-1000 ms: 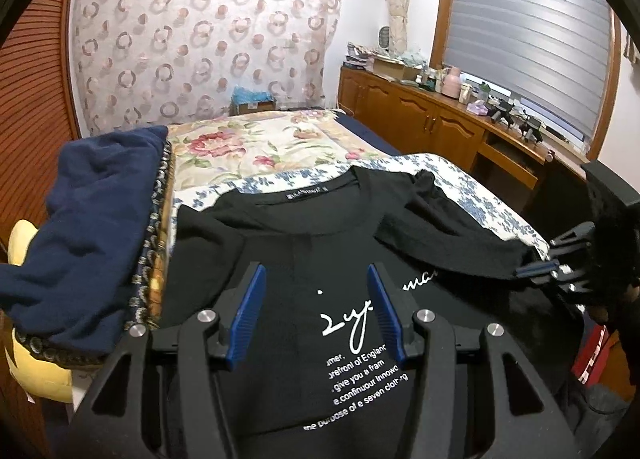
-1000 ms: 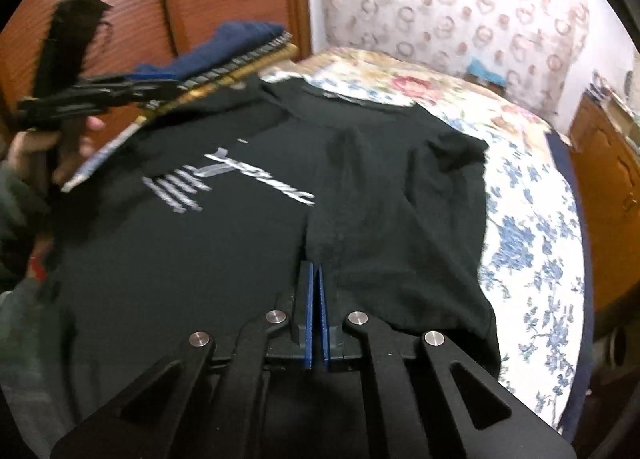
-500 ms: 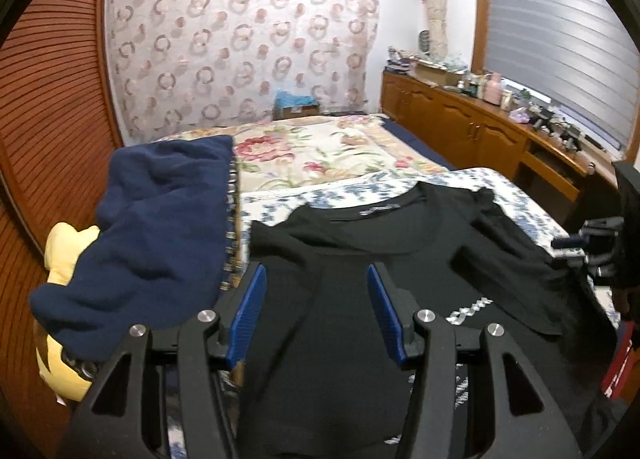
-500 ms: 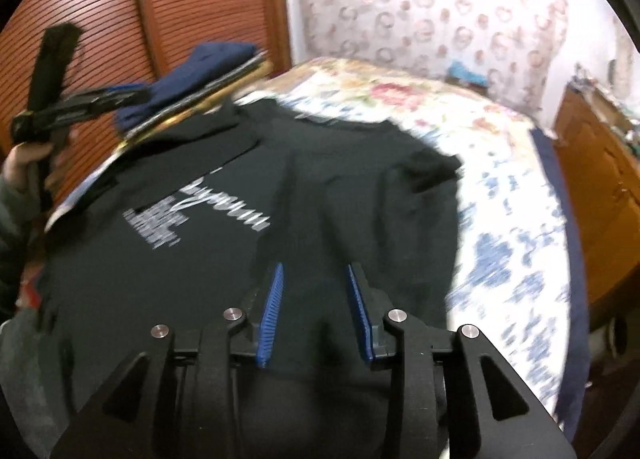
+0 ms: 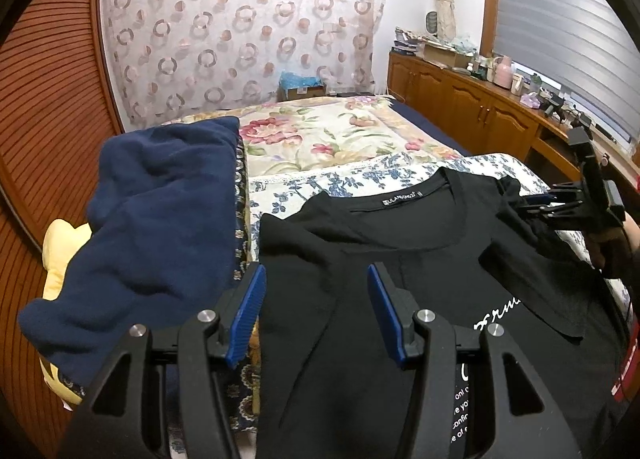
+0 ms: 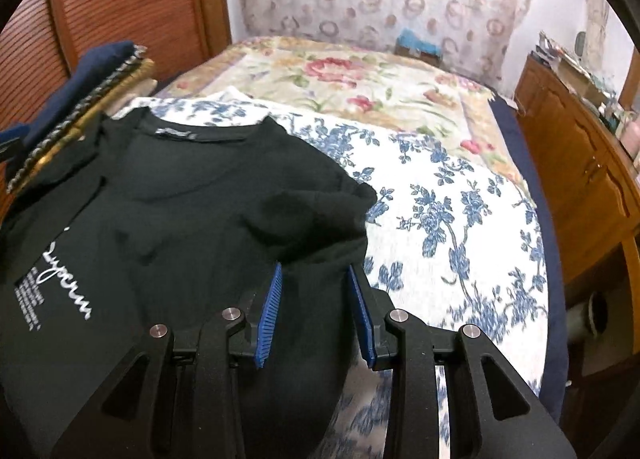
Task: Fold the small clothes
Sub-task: 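Grasp the shirt shoulder with the left gripper while the right gripper grasps the other shoulder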
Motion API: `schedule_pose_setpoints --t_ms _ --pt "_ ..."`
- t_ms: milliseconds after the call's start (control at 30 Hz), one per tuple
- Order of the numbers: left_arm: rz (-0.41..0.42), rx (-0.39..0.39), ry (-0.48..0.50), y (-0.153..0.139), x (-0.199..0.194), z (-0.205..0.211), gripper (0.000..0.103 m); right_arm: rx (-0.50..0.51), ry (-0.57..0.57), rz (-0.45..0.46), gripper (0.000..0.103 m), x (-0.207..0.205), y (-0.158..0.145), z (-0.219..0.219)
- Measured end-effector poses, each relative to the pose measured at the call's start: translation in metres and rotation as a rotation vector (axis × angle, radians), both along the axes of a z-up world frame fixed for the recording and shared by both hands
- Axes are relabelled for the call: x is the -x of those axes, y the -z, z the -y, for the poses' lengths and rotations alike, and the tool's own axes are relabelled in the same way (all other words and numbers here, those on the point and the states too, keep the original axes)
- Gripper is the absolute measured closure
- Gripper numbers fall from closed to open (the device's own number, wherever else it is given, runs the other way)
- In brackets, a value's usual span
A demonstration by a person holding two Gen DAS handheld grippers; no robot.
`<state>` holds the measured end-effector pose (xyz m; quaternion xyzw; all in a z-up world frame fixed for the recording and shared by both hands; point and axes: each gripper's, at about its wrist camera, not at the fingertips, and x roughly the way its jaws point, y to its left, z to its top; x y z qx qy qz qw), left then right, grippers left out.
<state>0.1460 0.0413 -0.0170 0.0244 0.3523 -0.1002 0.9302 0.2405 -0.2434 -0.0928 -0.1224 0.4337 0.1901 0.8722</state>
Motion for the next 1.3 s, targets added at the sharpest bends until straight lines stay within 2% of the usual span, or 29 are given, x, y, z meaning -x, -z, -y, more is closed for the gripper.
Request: schedule_pose_setpoints --t_ms 67,100,133,167,233,400,500,700,833,1033,1133,1233,1300 --pt "-0.004 -0.007 0.004 0.001 -0.001 0.001 0.051 0.009 -0.014 -0.001 0.071 -0.002 0.001 -0.003" --pt "-0.007 -0.011 0.005 0.002 -0.001 0.002 0.051 0.013 -0.026 -0.001 0.075 -0.002 0.000 -0.004" --pt "-0.010 -0.014 0.006 0.002 -0.003 0.002 0.051 0.018 -0.041 0.003 0.087 0.000 0.000 -0.005" --pt "-0.012 -0.017 0.007 0.003 -0.004 0.002 0.051 0.020 -0.057 0.007 0.095 0.001 -0.001 -0.006" --pt "-0.019 -0.021 0.011 0.003 -0.008 0.000 0.051 0.014 -0.057 0.018 0.097 0.003 -0.003 -0.002" --pt "-0.037 -0.021 0.017 0.006 -0.015 -0.001 0.051 -0.024 0.079 0.087 0.098 -0.003 -0.020 0.027" --pt "-0.051 -0.024 0.029 0.008 -0.021 0.003 0.051 -0.027 0.080 0.069 0.098 -0.006 -0.016 0.027" --pt "-0.097 -0.052 0.066 0.022 -0.038 0.019 0.058 -0.032 0.077 0.055 0.097 -0.006 -0.008 0.022" --pt "-0.142 -0.082 0.057 0.035 -0.052 0.029 0.059 -0.021 0.097 0.055 0.073 -0.013 -0.007 0.021" --pt "-0.214 -0.121 0.043 0.056 -0.071 0.037 0.059 -0.033 0.098 0.025 0.067 -0.022 -0.003 0.019" --pt "-0.206 -0.133 0.038 0.058 -0.075 0.038 0.059 -0.029 0.090 0.015 0.067 -0.024 0.001 0.016" --pt "-0.189 -0.136 0.018 0.055 -0.075 0.033 0.096 -0.032 0.093 0.016 0.065 -0.024 0.001 0.017" --pt "-0.170 -0.113 0.011 0.048 -0.072 0.026 0.099 -0.040 0.100 0.015 0.063 -0.024 0.001 0.019"
